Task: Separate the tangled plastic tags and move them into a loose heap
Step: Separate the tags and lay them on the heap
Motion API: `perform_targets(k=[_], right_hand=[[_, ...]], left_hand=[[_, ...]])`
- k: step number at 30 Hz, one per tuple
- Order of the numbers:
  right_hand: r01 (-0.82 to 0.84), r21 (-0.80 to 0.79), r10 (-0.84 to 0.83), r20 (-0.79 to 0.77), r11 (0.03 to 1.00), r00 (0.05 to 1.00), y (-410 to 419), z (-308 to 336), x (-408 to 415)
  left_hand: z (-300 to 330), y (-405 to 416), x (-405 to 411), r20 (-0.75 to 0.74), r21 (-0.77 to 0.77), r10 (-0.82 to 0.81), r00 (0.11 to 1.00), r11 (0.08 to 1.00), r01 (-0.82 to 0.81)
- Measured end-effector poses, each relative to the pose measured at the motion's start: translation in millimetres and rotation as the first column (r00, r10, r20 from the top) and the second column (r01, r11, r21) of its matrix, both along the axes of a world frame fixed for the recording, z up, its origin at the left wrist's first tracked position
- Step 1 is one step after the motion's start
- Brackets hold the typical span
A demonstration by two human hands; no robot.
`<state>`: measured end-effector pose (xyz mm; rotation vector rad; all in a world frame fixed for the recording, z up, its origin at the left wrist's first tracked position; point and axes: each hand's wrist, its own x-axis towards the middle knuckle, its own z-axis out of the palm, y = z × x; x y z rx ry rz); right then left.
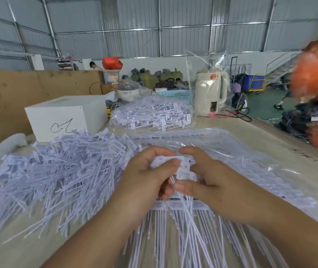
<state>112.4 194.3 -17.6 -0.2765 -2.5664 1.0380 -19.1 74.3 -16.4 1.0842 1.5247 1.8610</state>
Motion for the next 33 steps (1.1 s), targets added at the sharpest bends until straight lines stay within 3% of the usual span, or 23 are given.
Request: perform_targets(k=[10,15,18,21,26,30,31,33], right_hand=[[-0.061,0.013,0.060,0.028,0.998,0.998,-2,-1,0],[-0.067,-0.022,0.067,0.003,0.997,0.998,-4,5,3],[0.039,0.045,-0.042,0.054,0.998,0.998,3,9,8],[0.027,0.061,-0.031,0.057,0.998,0.998,4,9,9],[0.095,-0.095,-0.108,-0.148,0.991,0.983,-6,6,1],[0.358,-0.296,-0.455,-0.398,0.885,0.796,3,14,-3],[0.343,-0.321,-0.457,-0.419,0.883,0.785,9,17,1],[0.233,-0.233,-0.307,-0.368,0.944,0.878,12,16,8]], left_hand=[[1,-3,4,-0.064,-0.085,-0.126,0.990,0.989,0.120],[-1,2,1,-0.016,-0.034,-0.033,0.999,0.999,0.033],[1,1,-6,0.030,0.016,-0.017,0.999,1.000,0.016],[0,0,-5,0.025,0.015,-0.021,0.999,1.000,0.021],[1,1,1,0.081,0.097,-0.006,0.997,0.995,-0.002],[1,0,6,0.231,0.146,0.054,0.972,0.985,-0.090],[2,-1,5,0.223,0.150,0.072,0.972,0.983,-0.107],[4,-3,4,0.168,0.152,0.103,0.980,0.980,-0.129]])
